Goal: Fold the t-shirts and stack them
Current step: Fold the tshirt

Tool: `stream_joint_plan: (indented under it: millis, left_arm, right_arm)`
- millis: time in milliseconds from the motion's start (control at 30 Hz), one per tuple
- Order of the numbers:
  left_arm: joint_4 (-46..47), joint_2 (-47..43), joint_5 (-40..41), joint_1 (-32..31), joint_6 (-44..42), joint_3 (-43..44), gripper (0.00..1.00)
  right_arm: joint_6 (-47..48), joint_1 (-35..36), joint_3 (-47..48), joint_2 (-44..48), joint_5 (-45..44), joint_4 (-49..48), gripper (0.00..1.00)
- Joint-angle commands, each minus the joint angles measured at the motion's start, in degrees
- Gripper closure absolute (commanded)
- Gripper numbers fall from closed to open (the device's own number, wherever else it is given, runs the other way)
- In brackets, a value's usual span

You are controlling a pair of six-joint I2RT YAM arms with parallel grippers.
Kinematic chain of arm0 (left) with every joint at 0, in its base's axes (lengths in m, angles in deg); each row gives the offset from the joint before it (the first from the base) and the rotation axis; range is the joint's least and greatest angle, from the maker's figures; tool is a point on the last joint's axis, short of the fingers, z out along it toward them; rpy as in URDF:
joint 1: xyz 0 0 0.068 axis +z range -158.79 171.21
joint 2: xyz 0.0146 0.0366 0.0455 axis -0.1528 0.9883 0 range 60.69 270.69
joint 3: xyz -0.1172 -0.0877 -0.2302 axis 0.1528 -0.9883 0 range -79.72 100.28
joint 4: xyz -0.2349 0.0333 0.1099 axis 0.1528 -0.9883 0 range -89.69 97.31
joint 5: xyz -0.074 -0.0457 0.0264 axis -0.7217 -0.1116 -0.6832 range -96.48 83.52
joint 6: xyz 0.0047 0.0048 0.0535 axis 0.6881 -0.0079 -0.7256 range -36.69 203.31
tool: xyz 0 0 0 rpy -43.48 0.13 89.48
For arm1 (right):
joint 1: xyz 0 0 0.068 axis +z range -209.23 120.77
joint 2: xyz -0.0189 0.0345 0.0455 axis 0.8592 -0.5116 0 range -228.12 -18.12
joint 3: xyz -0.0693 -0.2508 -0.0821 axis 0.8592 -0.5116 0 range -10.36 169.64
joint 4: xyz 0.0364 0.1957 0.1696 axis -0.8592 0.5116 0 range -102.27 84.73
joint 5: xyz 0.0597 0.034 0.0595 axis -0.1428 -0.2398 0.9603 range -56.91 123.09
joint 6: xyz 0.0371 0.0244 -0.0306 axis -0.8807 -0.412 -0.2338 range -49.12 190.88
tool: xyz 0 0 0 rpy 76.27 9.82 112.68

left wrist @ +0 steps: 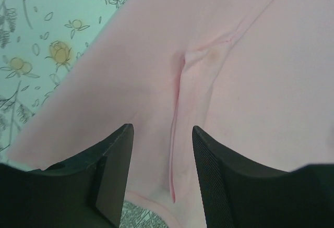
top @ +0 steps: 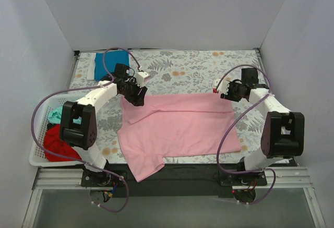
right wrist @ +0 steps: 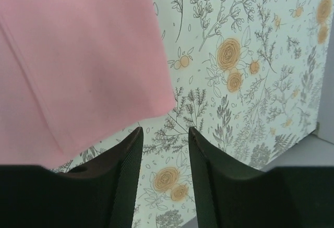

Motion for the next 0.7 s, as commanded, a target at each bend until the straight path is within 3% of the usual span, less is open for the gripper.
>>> stream_joint_plan:
  millis: [0,133,267,667]
  left_arm:
    - [-0.2,5.2,-3.4,-1.1,6.1,3.6,0.52]
    - [0.0,10.1,-5.0,-1.9,8.1,6.7,0.53]
    - [0.0,12.8,-5.6,-3.5,8.1,7.8,0.57]
    - [-4.9,9.0,-6.8,-13.2,3.6,5.6,0.7]
  right_arm:
    - [-9.4,-0.2,6.2,-4.6,1.8,7.4,0.55]
    - [-15.2,-0.2,12.1,-9.5,2.3,12.7,0.63]
    - [-18.1,-0.2,15.0,-13.4,1.1,15.2,0.65]
    - [-19.8,-0.2,16.7,-15.5,0.0,16.6,0.64]
